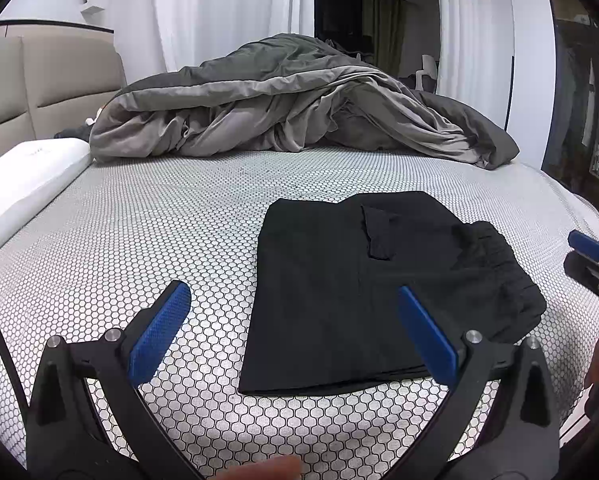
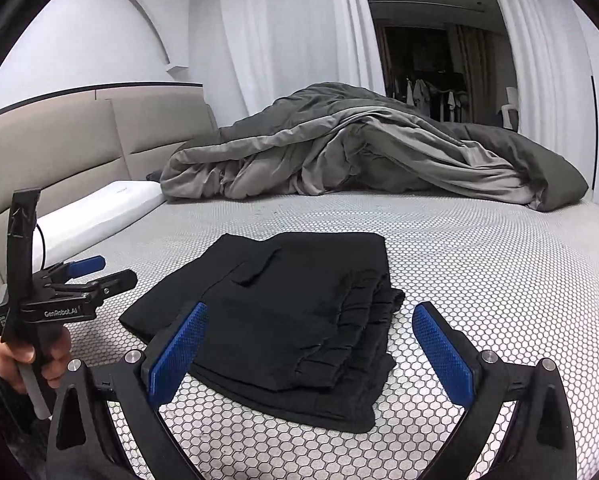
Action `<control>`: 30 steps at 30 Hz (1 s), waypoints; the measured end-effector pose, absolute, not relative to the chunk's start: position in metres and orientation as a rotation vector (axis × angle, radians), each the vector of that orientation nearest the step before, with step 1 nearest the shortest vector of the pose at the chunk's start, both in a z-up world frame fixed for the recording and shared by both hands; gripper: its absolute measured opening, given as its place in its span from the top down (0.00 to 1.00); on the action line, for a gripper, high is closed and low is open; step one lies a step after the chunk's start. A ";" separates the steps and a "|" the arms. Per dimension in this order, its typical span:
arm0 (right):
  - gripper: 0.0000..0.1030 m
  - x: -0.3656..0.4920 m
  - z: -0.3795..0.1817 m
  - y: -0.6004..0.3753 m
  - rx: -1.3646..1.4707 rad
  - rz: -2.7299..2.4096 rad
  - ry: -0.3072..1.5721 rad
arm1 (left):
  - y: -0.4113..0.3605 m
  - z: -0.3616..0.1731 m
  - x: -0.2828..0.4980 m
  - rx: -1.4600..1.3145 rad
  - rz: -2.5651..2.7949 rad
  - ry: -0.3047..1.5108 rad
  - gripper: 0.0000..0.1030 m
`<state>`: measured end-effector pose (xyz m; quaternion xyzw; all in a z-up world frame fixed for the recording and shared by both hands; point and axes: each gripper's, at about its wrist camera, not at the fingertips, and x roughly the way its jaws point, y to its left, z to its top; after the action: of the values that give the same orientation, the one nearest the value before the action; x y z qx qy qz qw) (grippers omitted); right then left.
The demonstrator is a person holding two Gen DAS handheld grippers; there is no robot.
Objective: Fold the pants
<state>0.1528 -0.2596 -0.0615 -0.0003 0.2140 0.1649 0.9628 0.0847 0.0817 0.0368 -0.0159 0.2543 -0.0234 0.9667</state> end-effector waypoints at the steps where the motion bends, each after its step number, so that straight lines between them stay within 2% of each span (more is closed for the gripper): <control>1: 0.00 0.153 -0.061 -0.260 0.004 0.332 0.434 | 0.081 0.036 0.085 -0.026 -0.046 0.514 0.01; 30: 0.00 0.154 -0.059 -0.264 0.016 0.315 0.428 | 0.081 0.034 0.089 -0.021 -0.047 0.514 0.01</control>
<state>0.1540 -0.2636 -0.0591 0.0077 0.2116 0.1558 0.9648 0.0887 0.0811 0.0337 -0.0105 0.2539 -0.0230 0.9669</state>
